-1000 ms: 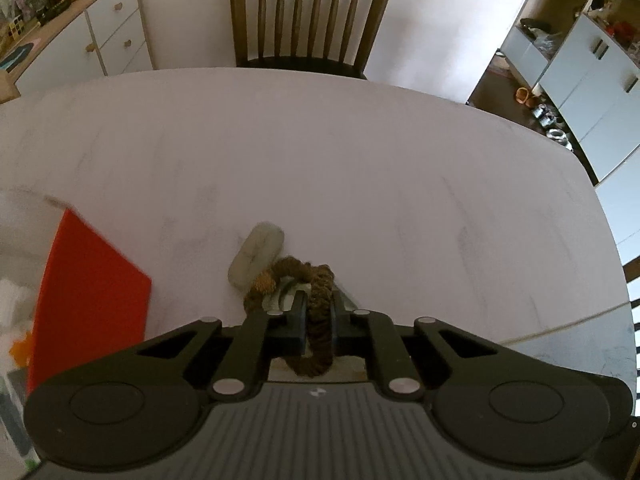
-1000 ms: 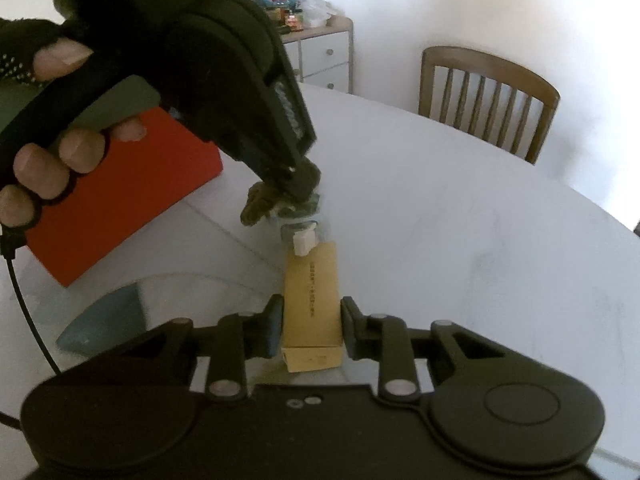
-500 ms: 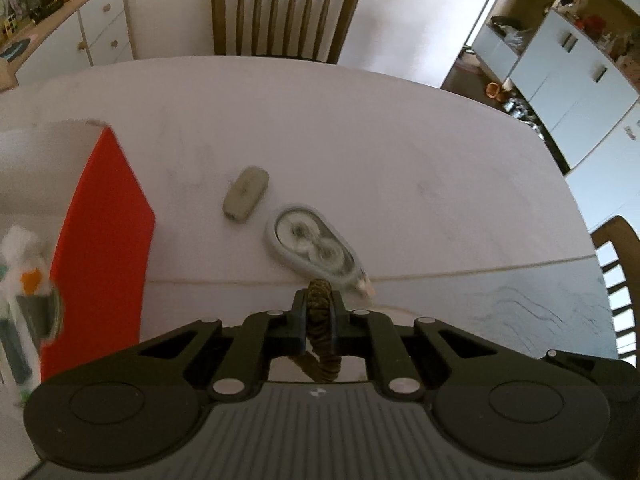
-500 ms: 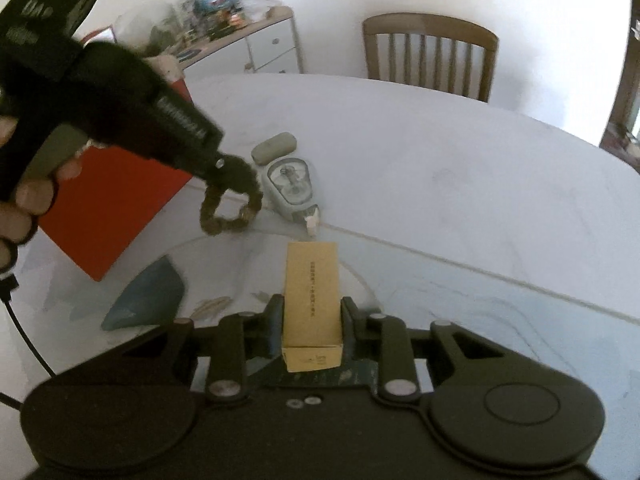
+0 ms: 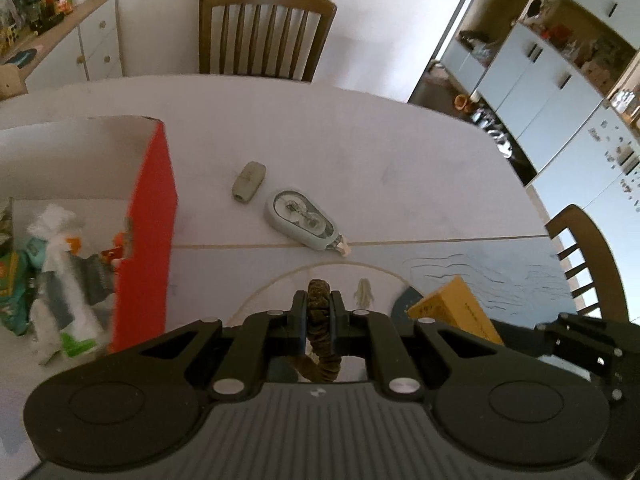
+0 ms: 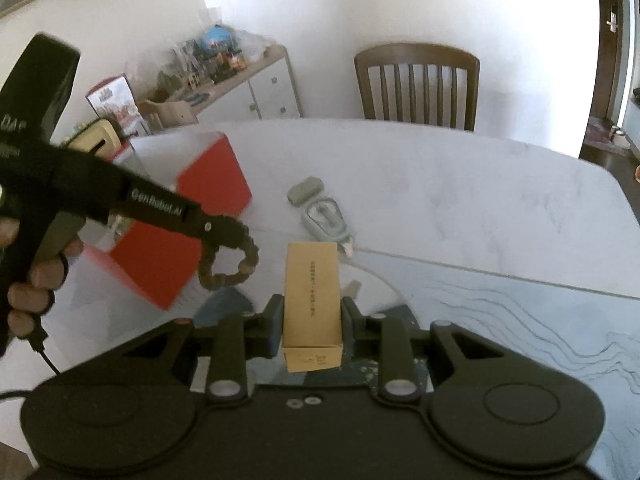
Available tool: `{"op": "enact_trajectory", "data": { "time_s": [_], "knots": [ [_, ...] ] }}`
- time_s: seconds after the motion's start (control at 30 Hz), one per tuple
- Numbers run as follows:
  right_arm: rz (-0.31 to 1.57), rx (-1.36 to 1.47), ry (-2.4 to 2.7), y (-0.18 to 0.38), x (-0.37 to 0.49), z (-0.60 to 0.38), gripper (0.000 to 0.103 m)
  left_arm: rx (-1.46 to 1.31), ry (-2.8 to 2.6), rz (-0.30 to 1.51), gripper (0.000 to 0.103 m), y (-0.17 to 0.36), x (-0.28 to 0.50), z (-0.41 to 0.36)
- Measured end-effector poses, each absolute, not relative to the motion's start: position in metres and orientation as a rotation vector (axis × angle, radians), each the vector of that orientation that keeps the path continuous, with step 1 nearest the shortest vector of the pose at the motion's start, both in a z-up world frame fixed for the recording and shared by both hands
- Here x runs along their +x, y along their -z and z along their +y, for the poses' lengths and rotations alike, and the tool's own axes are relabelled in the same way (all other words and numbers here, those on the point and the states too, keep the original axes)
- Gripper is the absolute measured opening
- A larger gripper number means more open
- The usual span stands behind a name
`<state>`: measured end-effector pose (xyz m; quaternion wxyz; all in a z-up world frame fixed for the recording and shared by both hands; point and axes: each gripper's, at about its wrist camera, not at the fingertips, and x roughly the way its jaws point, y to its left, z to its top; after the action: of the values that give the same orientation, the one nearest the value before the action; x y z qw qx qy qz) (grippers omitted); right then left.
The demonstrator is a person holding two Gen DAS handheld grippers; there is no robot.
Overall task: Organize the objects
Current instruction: 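Lift and carry the strap and yellow box over the cardboard box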
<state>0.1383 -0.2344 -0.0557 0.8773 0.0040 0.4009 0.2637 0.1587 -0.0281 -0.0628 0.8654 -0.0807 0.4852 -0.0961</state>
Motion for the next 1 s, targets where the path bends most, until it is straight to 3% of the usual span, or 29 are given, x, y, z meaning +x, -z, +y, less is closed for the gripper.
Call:
{"op": "enact_trajectory", "data": {
  "time_s": [0.47,1.0],
  "knots": [
    [0.746,-0.025,-0.570,0.002,0.113,-0.166,0.028,-0.167,0.186,0.944,0.010,0.029,0.112,0.056],
    [0.718,-0.042,-0.599,-0.009,0.124,-0.057,0.028,-0.124,0.102,0.892,0.010,0.011,0.115,0.170]
  ]
}}
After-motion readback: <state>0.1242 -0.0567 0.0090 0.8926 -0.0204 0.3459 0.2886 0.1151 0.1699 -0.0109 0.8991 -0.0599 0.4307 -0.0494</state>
